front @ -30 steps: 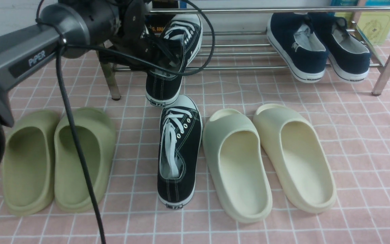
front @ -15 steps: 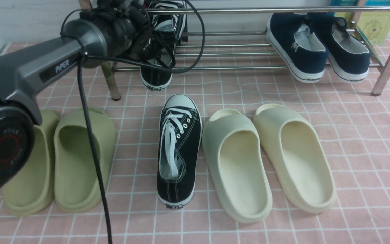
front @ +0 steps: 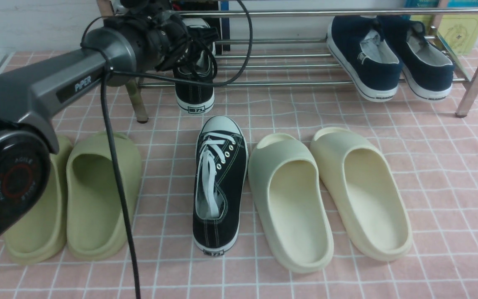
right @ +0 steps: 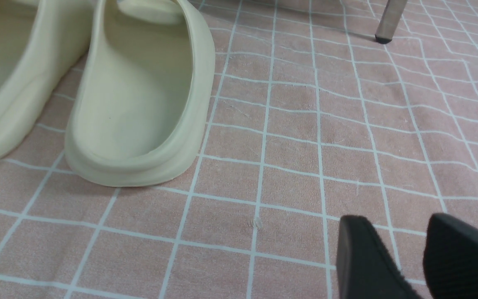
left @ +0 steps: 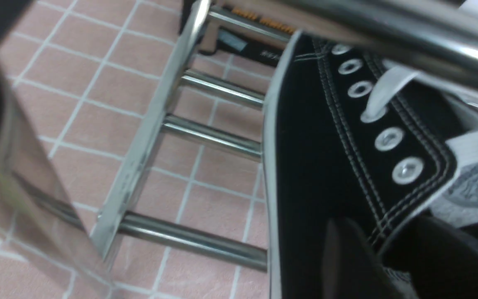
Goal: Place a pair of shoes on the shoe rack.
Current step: Use the left arm to put a shoe into the shoe rack, then use the left arm to grab the shoe closest to it
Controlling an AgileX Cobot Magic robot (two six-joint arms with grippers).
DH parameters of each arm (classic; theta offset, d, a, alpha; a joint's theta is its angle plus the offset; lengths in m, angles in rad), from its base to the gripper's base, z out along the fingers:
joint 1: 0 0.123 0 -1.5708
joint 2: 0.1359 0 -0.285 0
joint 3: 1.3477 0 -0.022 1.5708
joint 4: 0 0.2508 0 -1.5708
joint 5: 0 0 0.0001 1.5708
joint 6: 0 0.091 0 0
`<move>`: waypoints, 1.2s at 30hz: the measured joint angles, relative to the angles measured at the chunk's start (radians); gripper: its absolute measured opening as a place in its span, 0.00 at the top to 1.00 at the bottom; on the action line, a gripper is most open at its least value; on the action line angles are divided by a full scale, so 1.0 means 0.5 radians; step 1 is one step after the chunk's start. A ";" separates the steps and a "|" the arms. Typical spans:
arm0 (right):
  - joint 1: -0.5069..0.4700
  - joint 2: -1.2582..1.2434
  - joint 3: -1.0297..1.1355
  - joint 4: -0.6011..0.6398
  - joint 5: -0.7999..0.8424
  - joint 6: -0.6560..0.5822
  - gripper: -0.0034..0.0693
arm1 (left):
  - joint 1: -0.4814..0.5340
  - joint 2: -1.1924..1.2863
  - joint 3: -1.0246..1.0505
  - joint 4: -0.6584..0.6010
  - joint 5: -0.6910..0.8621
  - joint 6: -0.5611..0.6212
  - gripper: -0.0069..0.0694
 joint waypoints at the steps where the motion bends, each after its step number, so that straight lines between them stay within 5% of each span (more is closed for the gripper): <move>1: 0.000 0.000 0.000 0.000 0.000 0.000 0.63 | 0.000 -0.004 -0.001 0.000 0.006 0.002 0.48; 8: 0.000 0.000 0.000 0.000 0.000 0.000 0.63 | -0.080 -0.136 -0.001 -0.038 0.308 0.386 0.48; 15: 0.000 0.000 0.000 0.000 0.000 0.000 0.63 | -0.378 -0.505 -0.002 -0.118 0.856 1.278 0.80; 18: 0.000 0.000 0.000 0.000 0.000 0.000 0.63 | -0.445 -0.624 -0.002 -0.203 1.003 1.453 0.88; 25: 0.000 0.000 0.000 0.000 0.000 0.000 0.63 | -0.541 -1.259 0.068 -0.869 0.976 2.045 0.91; 30: 0.000 0.000 0.000 0.000 0.000 0.000 0.63 | -0.541 -1.590 0.432 -1.027 0.726 2.110 0.91; 36: 0.000 0.000 0.000 0.000 0.000 0.000 0.63 | -0.541 -1.527 1.036 -1.041 0.490 1.705 0.88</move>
